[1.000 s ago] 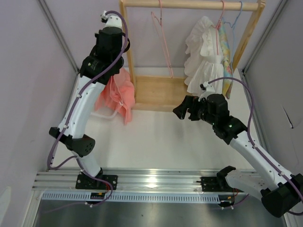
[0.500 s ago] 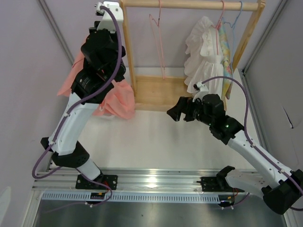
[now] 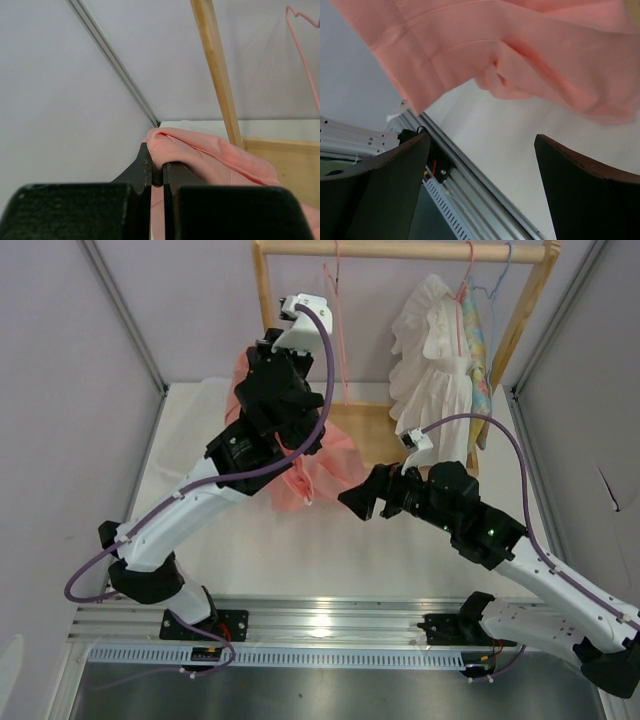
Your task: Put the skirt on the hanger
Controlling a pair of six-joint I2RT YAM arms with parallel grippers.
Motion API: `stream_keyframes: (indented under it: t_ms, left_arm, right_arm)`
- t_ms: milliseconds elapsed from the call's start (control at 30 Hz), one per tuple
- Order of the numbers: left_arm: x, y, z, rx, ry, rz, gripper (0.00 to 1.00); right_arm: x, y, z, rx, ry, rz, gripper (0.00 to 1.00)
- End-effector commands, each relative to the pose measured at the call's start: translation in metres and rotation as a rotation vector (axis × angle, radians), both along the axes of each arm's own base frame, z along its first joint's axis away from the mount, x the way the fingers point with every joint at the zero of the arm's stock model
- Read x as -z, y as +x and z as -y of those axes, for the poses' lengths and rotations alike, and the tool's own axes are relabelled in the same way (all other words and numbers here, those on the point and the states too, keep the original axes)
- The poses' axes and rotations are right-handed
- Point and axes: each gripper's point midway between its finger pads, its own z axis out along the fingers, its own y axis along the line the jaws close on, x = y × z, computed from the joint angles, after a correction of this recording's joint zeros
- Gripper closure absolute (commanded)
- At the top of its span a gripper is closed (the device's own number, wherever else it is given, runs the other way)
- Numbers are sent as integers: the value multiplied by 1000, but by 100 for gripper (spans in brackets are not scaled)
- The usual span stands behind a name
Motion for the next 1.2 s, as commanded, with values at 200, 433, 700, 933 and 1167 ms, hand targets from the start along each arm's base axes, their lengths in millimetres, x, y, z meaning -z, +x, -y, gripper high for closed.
stream_keyframes:
  t_ms: [200,433,700,933,1167]
  left_arm:
    - [24,-22,6,4,-65,-14,100]
    - [50,-20,30,50,-25,-52,100]
    - [61,-14,51,139,-40,-106,100]
    - [66,-13,57,173,-54,-120,100]
    - [64,-16,53,191,-57,-126,100]
  right_arm:
    - [-5,-14,-23,46,74,-12,7]
    - [-4,-23,-49,47,71,-6,8]
    - [10,-25,-76,79,50,-8,8]
    - [16,-18,-81,165,16,-6,9]
    - [31,-1,-62,327,16,-21,18]
